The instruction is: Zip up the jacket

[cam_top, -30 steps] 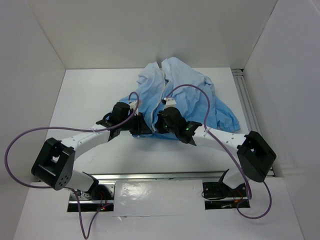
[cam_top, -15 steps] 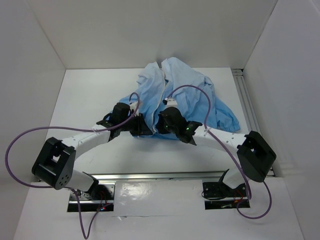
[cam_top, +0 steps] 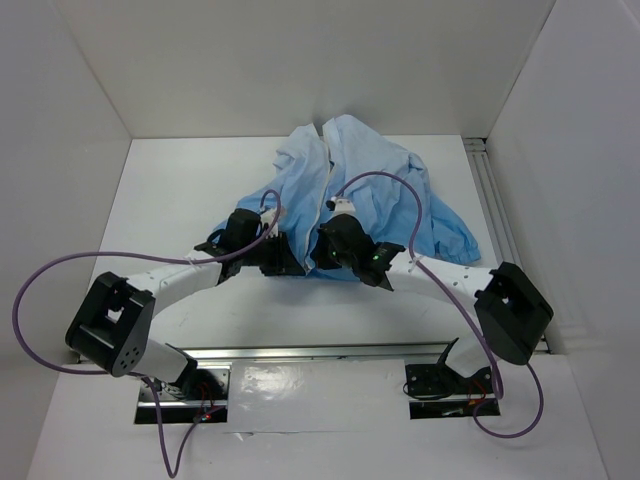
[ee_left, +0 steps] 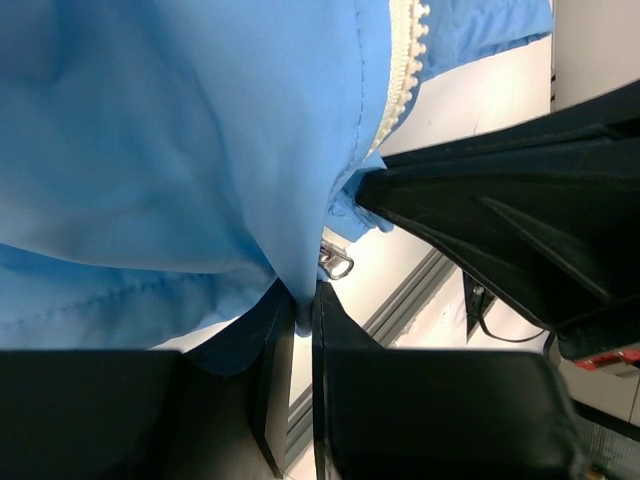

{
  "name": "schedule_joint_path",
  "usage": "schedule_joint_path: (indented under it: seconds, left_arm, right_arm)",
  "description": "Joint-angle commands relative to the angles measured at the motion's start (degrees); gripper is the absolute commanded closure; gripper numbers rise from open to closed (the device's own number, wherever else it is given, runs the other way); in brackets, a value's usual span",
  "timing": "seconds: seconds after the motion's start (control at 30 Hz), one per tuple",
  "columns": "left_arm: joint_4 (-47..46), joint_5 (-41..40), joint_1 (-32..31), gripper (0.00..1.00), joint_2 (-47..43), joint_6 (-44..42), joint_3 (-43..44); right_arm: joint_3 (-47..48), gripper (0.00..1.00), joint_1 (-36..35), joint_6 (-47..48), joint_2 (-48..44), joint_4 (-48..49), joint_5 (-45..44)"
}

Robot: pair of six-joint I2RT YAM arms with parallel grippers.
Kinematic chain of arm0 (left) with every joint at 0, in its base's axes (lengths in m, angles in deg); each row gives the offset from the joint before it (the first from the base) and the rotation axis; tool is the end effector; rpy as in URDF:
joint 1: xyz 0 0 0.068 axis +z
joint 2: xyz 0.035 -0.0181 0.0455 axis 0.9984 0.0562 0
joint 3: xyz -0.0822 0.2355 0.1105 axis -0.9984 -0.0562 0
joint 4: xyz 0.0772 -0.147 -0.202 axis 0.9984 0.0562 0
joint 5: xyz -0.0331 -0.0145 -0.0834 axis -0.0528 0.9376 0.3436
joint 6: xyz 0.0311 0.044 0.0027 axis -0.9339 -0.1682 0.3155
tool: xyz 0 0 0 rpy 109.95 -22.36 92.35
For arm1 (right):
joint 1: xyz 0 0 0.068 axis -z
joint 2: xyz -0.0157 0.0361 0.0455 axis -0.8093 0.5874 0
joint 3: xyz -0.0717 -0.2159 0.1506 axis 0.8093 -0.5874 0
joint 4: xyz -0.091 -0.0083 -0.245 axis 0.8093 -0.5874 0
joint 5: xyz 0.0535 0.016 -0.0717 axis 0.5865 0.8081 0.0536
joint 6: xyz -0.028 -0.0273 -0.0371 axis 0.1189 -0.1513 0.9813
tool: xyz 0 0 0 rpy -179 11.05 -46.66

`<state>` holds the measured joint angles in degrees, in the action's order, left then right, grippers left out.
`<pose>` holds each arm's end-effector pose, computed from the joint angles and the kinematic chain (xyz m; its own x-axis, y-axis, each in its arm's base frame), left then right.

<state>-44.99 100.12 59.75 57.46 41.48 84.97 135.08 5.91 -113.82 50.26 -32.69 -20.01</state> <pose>0.2545 -0.1496 0.2017 -0.8914 -0.1596 -0.4242 0.2356 0.6364 -0.7345 0.2215 0.2384 0.2322 -0.6819 0.0851 -0.7265 -0.3116 0.8648 0.3937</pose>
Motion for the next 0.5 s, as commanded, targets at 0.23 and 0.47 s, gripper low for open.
schedule_joint_path:
  seconds: [0.23,0.47]
  left_arm:
    - [0.2,8.9,0.7,1.0,0.7,-1.6,0.4]
    - [2.2,9.4,0.7,1.0,2.5,-2.8,0.9]
  right_arm:
    - [0.4,1.0,2.3,-1.8,0.6,6.0,-4.9]
    - [-0.2,0.77,2.3,3.9,-3.0,1.5,-0.9]
